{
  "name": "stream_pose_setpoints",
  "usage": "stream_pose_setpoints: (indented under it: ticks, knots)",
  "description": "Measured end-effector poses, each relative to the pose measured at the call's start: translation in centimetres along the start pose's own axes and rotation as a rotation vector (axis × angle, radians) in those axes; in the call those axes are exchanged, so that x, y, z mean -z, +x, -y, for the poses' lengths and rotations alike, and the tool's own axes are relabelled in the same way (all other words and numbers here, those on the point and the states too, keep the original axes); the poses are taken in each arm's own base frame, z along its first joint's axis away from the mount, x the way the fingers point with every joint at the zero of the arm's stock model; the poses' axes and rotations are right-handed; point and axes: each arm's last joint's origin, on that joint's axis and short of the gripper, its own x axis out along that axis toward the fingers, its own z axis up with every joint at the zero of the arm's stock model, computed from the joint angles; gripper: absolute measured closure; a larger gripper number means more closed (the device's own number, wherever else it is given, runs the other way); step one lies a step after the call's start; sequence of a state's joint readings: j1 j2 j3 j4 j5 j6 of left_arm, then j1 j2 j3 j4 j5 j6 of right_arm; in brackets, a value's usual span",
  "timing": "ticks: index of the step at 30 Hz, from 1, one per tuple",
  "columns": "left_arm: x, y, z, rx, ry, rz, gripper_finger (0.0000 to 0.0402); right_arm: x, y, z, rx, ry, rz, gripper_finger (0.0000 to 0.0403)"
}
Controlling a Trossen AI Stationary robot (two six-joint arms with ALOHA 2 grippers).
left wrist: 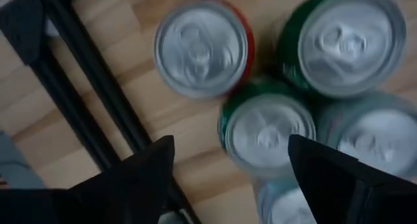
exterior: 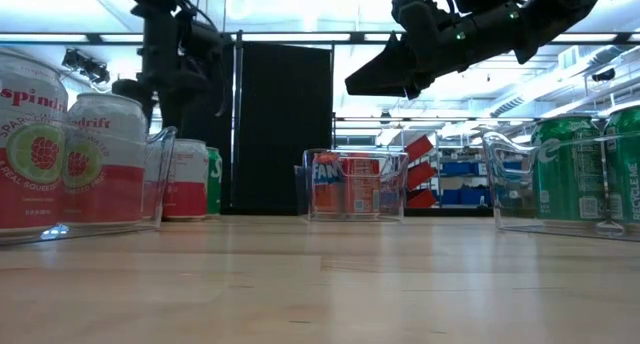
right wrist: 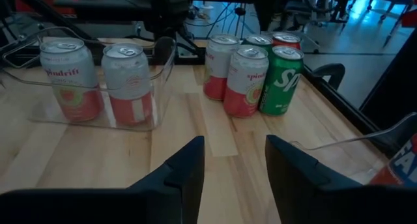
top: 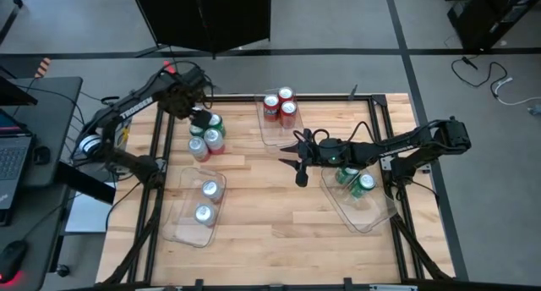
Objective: Sort soda cans
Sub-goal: Put the orange soda can into the top transparent bin
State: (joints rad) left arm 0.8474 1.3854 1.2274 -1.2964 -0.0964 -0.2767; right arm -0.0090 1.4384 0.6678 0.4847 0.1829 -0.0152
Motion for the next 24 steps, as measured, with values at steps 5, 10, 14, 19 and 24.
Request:
stream_pose_setpoints:
  ticks: [5,10,14,19,24]
  knots:
    - [-1.3,0.7,-0.6,0.009,-0.002,0.049,0.0096,0.0,0.0,0.0,0.0,-0.007,0.0,0.0239]
    - [-2.1,1.4,-1.7,0.0,-0.027,0.035,0.0096,0.0,0.0,0.0,0.0,-0.007,-0.002,0.0224]
    - [-2.7,2.3,-2.3,-0.009,-0.034,0.01,0.0096,0.0,0.0,0.0,0.0,-0.007,-0.002,0.0214]
    - [-3.3,3.0,-2.3,-0.005,-0.022,-0.013,0.0096,0.0,0.0,0.0,0.0,-0.007,-0.001,0.0205]
    - [-3.9,3.1,-2.1,0.024,-0.015,0.041,0.0096,0.0,0.0,0.0,0.0,-0.007,-0.002,0.0199]
